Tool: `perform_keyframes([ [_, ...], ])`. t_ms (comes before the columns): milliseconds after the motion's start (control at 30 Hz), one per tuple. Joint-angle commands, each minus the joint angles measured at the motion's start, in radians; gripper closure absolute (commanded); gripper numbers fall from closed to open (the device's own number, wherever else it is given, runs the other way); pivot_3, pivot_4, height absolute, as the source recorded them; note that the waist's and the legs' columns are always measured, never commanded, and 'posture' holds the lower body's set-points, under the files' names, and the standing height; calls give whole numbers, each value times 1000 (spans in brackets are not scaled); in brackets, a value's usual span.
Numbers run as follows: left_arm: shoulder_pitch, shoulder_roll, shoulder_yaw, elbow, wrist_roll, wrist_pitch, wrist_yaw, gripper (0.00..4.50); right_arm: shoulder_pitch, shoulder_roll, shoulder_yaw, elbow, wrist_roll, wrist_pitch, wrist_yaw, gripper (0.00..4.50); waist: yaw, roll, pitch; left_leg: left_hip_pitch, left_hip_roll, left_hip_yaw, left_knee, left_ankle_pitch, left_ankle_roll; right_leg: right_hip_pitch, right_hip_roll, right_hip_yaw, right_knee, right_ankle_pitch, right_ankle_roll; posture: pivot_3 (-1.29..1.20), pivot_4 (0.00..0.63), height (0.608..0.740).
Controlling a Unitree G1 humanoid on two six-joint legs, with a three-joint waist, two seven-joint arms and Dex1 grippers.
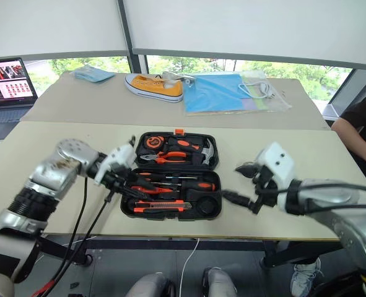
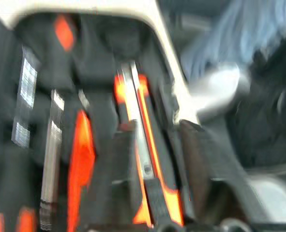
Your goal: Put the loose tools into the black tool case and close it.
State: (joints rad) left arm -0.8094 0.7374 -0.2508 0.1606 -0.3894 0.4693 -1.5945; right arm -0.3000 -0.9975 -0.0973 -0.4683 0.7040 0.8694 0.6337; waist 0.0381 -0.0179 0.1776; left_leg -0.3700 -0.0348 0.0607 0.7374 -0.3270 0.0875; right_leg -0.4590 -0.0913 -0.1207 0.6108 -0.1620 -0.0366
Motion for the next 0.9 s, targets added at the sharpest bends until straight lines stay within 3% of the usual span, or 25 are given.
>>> perform_keyframes([
  [33, -12, -39, 55, -38, -44, 36, 52, 1243, -95, 28, 104, 182, -151, -67, 10, 0, -1, 0, 0, 0, 0, 0, 0, 0, 0, 0, 0, 0, 0, 0, 0, 0, 150, 718],
  [167, 3, -74, 75, -65, -36, 33, 117, 46, -181, 81, 201, 365, -266, -141, 59, 0, -1, 0, 0, -1, -1, 0, -1, 0, 0, 0, 0, 0, 0, 1, -2, 0, 150, 718],
  [300, 22, -80, 77, -90, -34, 44, 159, 46, -233, 136, 296, 549, -418, -284, 82, 0, -4, 0, 0, -1, -1, 0, -1, 0, 0, 0, 0, -1, -1, 4, -7, 0, 150, 718],
  [500, 74, -51, 82, -142, -25, 29, 181, 0, -269, 205, 312, 711, -499, -321, 103, 1620, -18, 0, 0, 1, -1, 0, -2, 1, -1, 2, 0, -1, -1, 3, -5, 0, 150, 718],
  [700, 94, -26, 82, -142, -22, 16, 177, 0, -247, 205, 222, 603, -432, -309, 168, 3773, -18, 1, 1, 1, -1, 0, -1, 3, -5, 2, -1, 0, 0, 0, -1, 0, 150, 718],
  [767, 102, -11, 67, -145, -9, -5, 156, 0, -241, 199, 173, 457, -338, -232, 219, 4450, -22, 2, 1, 1, -1, 0, -1, 3, -5, 1, -1, 0, 0, 0, -1, 0, 150, 718],
  [900, 99, 0, 47, -137, 11, -46, 114, 0, -228, 173, 144, 104, -133, -71, 317, 4450, -27, 6, 4, 1, 0, 0, -2, 3, -5, 0, 0, -1, 0, 4, -7, 0, 150, 718],
])
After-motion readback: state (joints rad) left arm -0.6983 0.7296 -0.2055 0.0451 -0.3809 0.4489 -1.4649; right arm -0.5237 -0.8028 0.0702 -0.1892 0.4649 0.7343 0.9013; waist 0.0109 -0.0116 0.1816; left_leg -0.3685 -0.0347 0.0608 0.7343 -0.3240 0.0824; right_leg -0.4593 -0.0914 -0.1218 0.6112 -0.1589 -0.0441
